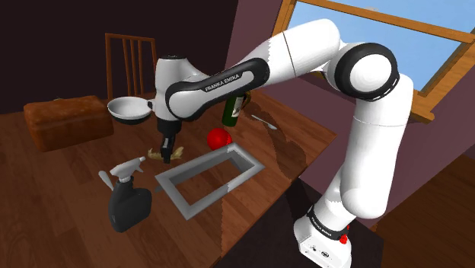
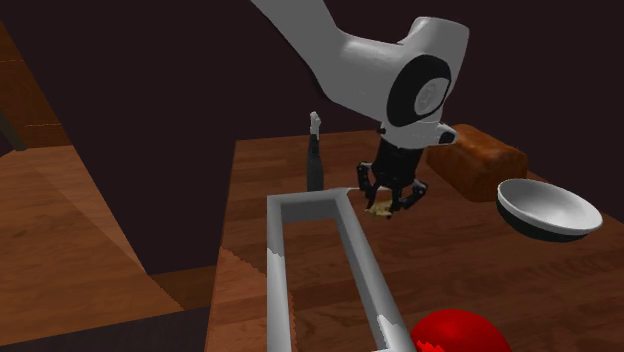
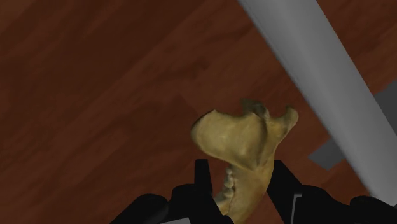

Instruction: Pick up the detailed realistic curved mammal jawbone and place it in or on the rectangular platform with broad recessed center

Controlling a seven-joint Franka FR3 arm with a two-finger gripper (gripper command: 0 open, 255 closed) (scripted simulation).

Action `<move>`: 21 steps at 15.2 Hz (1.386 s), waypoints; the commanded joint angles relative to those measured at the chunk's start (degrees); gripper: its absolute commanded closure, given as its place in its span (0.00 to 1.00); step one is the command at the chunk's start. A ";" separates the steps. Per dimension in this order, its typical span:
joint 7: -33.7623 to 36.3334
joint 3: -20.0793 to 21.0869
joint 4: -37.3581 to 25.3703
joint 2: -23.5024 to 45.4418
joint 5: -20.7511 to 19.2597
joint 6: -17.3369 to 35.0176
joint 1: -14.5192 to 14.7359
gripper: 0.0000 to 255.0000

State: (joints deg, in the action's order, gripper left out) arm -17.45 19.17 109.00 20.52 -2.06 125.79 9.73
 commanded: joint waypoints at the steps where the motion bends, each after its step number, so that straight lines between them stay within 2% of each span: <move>1: -0.15 0.13 -0.57 -0.83 0.31 -1.39 -0.14 1.00; 15: -0.66 0.77 -5.18 -5.49 1.95 -10.44 -0.69 1.00; 21: -3.97 1.41 12.23 -19.59 7.36 -6.48 -2.41 1.00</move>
State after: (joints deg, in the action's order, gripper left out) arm -21.01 20.45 118.52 3.27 4.35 118.83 7.41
